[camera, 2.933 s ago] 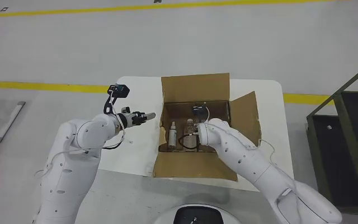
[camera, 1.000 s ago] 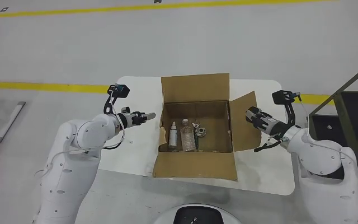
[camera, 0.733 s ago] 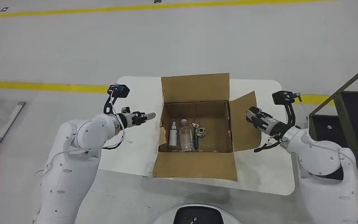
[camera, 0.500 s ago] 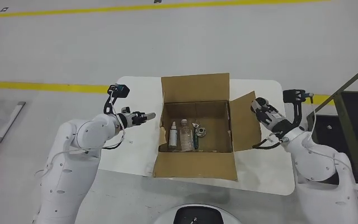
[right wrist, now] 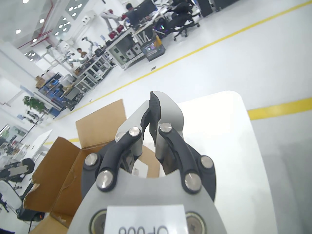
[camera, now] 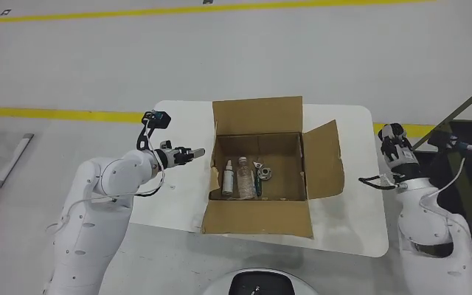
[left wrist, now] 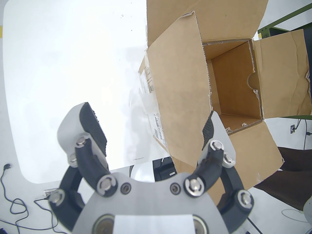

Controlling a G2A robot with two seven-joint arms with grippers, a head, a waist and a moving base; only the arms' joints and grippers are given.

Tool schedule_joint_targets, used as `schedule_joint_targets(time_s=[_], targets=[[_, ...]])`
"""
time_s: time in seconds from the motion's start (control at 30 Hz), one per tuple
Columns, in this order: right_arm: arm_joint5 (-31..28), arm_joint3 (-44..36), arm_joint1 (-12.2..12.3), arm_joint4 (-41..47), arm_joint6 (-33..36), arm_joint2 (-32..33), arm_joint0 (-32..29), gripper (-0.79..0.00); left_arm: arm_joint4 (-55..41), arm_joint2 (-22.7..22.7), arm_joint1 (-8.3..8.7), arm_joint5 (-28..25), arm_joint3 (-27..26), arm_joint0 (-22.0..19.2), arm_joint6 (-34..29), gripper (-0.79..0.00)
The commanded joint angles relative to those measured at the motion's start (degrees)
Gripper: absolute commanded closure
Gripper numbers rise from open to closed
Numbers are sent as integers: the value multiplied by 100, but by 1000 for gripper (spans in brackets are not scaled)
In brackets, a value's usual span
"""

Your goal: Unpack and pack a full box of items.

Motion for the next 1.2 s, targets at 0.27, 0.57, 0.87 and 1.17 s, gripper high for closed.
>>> schedule_joint_targets(time_s=[0.27,0.57,0.87,1.17], targets=[[-326,608,-109,406,223,-1051,183,0,0,0,0,0,0,0,0,-785],[-1292,142,-94,735,1248,-1647,166,0,0,0,0,0,0,0,0,-785],[-1301,122,-63,-121,1697,-2121,244,0,461,72,48,-307,75,256,480,0],[-940,120,-49,-401,1873,-2261,350,0,849,445,47,-955,568,362,1221,0]])
